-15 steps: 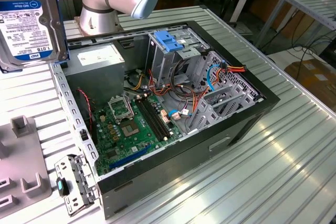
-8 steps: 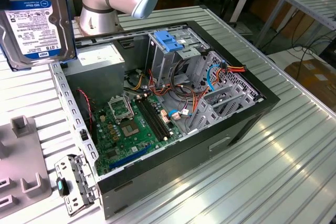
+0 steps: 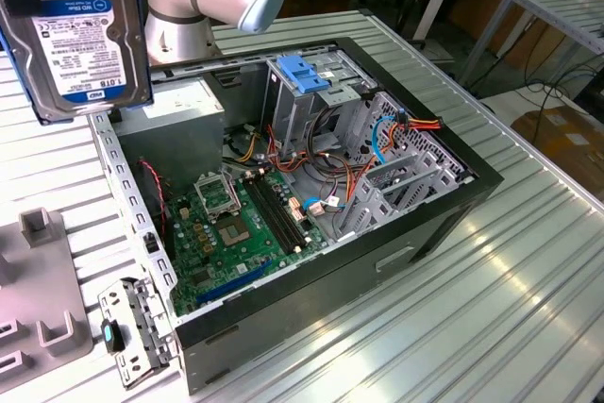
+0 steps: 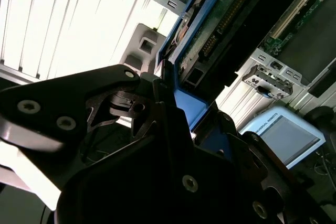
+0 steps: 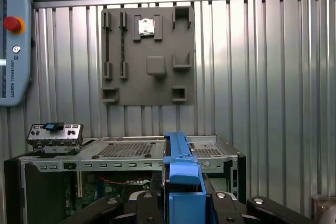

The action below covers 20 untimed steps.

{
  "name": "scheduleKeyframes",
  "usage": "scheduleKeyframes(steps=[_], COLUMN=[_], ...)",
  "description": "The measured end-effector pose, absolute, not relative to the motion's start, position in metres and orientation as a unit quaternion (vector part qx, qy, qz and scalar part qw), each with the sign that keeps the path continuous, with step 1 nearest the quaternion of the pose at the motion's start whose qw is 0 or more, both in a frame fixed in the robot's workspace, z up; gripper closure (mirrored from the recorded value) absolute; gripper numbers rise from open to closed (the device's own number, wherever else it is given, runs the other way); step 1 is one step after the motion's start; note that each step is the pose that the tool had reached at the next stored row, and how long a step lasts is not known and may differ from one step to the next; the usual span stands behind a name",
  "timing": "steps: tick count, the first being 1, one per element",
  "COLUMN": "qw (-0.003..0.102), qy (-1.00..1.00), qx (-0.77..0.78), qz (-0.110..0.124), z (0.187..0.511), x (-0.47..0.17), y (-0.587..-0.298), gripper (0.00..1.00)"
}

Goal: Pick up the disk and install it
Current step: 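Pick up the disk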

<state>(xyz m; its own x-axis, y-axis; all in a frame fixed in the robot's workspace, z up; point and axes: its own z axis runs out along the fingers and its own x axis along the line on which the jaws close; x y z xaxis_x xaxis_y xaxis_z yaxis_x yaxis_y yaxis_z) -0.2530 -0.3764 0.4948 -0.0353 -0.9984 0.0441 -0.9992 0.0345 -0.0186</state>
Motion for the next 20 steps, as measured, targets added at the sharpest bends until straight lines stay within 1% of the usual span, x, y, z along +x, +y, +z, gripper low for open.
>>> scheduleKeyframes(steps=[8, 20], qw=[0.009, 0.009], qy=[-0.719, -0.719], qx=[0.694, 0.694], qz=[0.022, 0.022], z=[0.495, 0.495], x=[-0.238, -0.235], y=[-0.376, -0.376], gripper=[0.63, 0.63])
